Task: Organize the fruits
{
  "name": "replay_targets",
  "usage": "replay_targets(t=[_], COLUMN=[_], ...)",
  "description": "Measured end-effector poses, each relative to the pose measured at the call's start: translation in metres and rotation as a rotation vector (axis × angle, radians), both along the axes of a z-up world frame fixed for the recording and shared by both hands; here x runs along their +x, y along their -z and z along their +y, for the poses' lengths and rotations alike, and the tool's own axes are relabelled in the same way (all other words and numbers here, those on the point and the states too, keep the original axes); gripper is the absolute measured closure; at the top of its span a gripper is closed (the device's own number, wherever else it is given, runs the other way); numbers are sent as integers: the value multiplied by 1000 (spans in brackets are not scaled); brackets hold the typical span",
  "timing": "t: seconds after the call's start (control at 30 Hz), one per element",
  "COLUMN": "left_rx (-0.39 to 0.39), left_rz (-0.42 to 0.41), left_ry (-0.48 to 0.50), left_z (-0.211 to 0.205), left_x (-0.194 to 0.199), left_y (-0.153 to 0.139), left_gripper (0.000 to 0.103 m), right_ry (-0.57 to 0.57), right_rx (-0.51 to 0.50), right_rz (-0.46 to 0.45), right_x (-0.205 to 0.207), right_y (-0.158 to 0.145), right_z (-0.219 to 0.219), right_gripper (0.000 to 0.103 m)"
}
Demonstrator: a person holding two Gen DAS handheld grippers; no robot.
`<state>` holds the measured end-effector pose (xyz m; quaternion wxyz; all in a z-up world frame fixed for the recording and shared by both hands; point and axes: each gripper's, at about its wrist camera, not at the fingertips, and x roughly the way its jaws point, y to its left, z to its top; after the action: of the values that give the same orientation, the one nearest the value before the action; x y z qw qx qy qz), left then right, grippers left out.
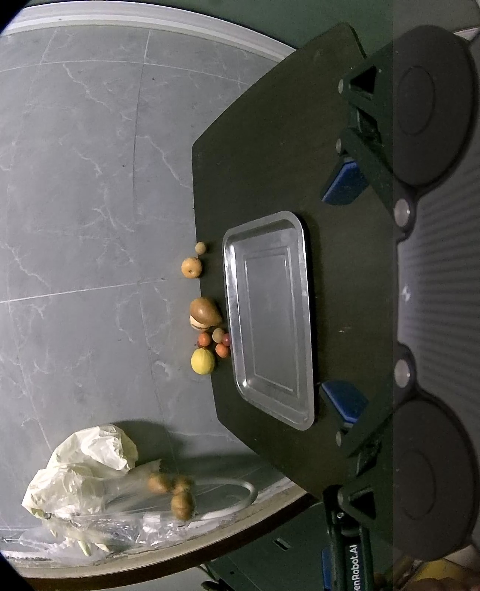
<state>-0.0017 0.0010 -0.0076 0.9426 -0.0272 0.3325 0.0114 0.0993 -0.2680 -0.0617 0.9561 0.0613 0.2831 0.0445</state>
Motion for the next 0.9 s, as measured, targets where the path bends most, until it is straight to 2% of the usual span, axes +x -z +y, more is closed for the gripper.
replay_targets(t=[0.9], left_rx=[3], left_rz=[43], left_ry=[1], left_z=[-5], left_x=[13], left_y=[3], left_gripper=[1], right_ry=[15], right_rx=[12], right_rz=[43], right_x=[9], right_y=[1], right_z=[0], right_gripper=[0])
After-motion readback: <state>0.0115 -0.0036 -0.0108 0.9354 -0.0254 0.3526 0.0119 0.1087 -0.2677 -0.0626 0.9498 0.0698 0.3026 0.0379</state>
